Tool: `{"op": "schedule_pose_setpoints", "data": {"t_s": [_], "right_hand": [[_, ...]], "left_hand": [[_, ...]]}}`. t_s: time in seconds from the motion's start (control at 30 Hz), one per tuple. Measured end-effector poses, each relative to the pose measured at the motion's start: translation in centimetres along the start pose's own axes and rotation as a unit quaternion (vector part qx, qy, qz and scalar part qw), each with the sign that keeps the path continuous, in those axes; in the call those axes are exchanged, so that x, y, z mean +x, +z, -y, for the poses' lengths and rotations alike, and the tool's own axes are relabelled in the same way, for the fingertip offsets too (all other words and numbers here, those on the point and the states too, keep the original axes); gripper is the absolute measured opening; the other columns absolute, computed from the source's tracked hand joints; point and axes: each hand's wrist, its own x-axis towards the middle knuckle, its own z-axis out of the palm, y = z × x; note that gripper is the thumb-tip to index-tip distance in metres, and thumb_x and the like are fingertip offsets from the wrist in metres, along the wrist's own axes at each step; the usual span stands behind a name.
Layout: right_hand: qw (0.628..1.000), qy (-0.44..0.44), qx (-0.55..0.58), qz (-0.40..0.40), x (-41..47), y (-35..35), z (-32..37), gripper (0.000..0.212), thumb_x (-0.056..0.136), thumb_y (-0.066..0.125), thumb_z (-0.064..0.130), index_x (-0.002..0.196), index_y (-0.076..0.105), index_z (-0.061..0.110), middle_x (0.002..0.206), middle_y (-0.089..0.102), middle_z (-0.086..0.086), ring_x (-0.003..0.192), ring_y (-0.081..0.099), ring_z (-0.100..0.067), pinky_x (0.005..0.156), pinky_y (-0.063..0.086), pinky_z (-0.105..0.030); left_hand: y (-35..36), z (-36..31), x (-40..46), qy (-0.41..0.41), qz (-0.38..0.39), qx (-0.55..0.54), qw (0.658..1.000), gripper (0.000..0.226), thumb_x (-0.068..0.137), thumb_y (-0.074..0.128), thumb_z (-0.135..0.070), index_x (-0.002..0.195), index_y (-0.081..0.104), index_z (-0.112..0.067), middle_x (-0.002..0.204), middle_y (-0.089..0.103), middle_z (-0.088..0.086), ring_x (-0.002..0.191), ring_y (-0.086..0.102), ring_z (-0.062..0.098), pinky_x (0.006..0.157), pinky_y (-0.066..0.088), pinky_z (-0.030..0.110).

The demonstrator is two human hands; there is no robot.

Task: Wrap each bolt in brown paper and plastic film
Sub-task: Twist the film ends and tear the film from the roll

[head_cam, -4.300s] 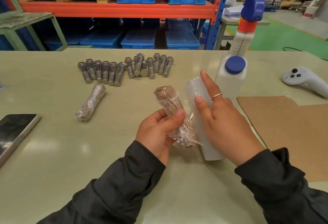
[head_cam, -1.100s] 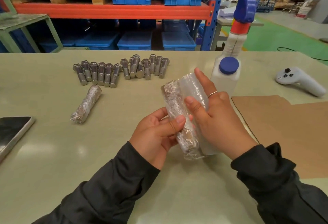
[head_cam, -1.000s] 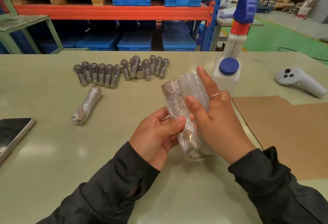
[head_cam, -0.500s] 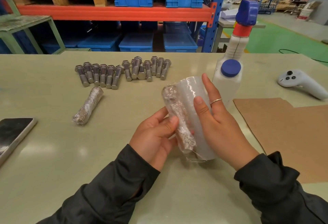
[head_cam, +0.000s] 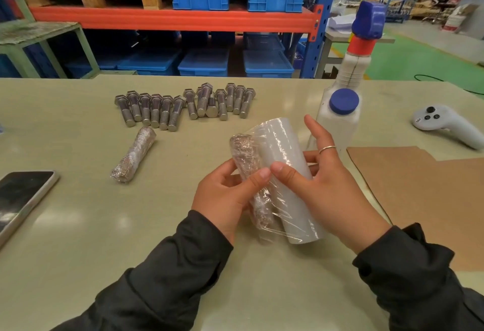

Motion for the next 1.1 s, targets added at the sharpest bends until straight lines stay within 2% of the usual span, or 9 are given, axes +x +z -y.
{"op": "schedule_pose_setpoints", "data": {"t_s": [0.2,0.37,0.47,0.57,0.63,0.7,0.87,0.97,1.1], "right_hand": [[0.998,0.008,-0.066,-0.016,0.3,-0.3,-0.2,0.097,0.065,0.067,0.057,0.142,0.009,0.049,0.093,0.046,0.023,0.077,0.053,0.015,0.057,0.040,-0.001],[0.993,0.016,-0.113,-0.003,0.7,-0.3,-0.3,0.098,0.068,0.068,0.052,0.143,0.005,0.048,0.093,0.046,0.023,0.075,0.052,0.009,0.054,0.038,-0.004],[0.992,0.020,-0.126,0.011,0.7,-0.1,-0.5,0.099,0.070,0.068,0.050,0.144,0.003,0.046,0.098,0.046,0.020,0.079,0.050,0.008,0.056,0.037,-0.004],[0.991,0.020,-0.134,0.016,0.9,0.0,-0.6,0.100,0.070,0.067,0.050,0.145,0.002,0.043,0.112,0.049,0.009,0.086,0.052,0.000,0.058,0.035,-0.006],[0.990,0.019,-0.138,0.020,1.0,0.1,-0.7,0.101,0.070,0.067,0.049,0.146,0.001,0.041,0.124,0.047,0.001,0.098,0.052,-0.009,0.065,0.034,-0.008],[0.990,0.017,-0.139,0.024,1.1,0.2,-0.9,0.101,0.070,0.067,0.049,0.146,0.000,0.040,0.130,0.045,-0.002,0.106,0.052,-0.014,0.070,0.037,-0.016],[0.988,0.012,-0.151,0.019,1.1,0.6,-0.9,0.100,0.073,0.069,0.046,0.147,0.002,0.038,0.132,0.045,-0.005,0.113,0.052,-0.020,0.084,0.040,-0.024],[0.986,0.006,-0.166,0.011,1.1,0.9,-0.9,0.097,0.074,0.068,0.045,0.147,0.004,0.037,0.126,0.048,-0.006,0.110,0.053,-0.021,0.085,0.043,-0.028],[0.980,-0.007,-0.198,0.015,1.1,1.1,-1.0,0.088,0.082,0.064,0.032,0.145,0.003,0.044,0.120,0.037,0.001,0.116,0.044,-0.019,0.082,0.033,-0.022]], "left_hand": [[0.3,-0.9,-0.6,0.084,-0.056,0.150,0.984,0.050,0.044,0.076,-0.037,0.090,0.066,-0.019,0.069,0.071,-0.003,0.062,0.068,0.010,0.055,0.053,0.020],[0.4,-0.8,-1.0,0.136,-0.090,0.236,0.958,0.034,0.061,0.081,-0.025,0.091,0.065,-0.022,0.073,0.071,-0.004,0.062,0.068,0.010,0.061,0.056,0.022],[0.3,-0.8,-1.1,0.156,-0.097,0.269,0.946,0.029,0.063,0.080,-0.025,0.088,0.064,-0.023,0.070,0.070,-0.006,0.058,0.066,0.008,0.057,0.053,0.017],[0.2,-0.7,-1.1,0.163,-0.099,0.288,0.938,0.026,0.064,0.080,-0.023,0.085,0.064,-0.025,0.068,0.070,-0.006,0.057,0.065,0.008,0.056,0.053,0.016],[0.1,-0.6,-0.9,0.162,-0.103,0.294,0.936,0.025,0.064,0.079,-0.023,0.084,0.064,-0.025,0.067,0.070,-0.005,0.057,0.065,0.008,0.056,0.053,0.017],[0.0,-0.5,-0.8,0.163,-0.105,0.295,0.936,0.024,0.064,0.079,-0.022,0.083,0.064,-0.026,0.066,0.070,-0.006,0.056,0.065,0.007,0.055,0.052,0.016],[-0.1,-0.5,-0.7,0.157,-0.111,0.300,0.935,0.023,0.064,0.079,-0.024,0.081,0.063,-0.026,0.066,0.069,-0.004,0.057,0.065,0.010,0.057,0.054,0.020],[0.1,-0.6,-0.9,0.163,-0.107,0.301,0.933,0.023,0.064,0.079,-0.024,0.080,0.062,-0.027,0.066,0.069,-0.004,0.056,0.064,0.008,0.057,0.053,0.020],[0.9,-0.8,-1.4,0.182,-0.078,0.291,0.936,0.023,0.061,0.076,-0.029,0.079,0.061,-0.029,0.069,0.068,-0.011,0.052,0.060,0.002,0.053,0.049,0.013]]}}
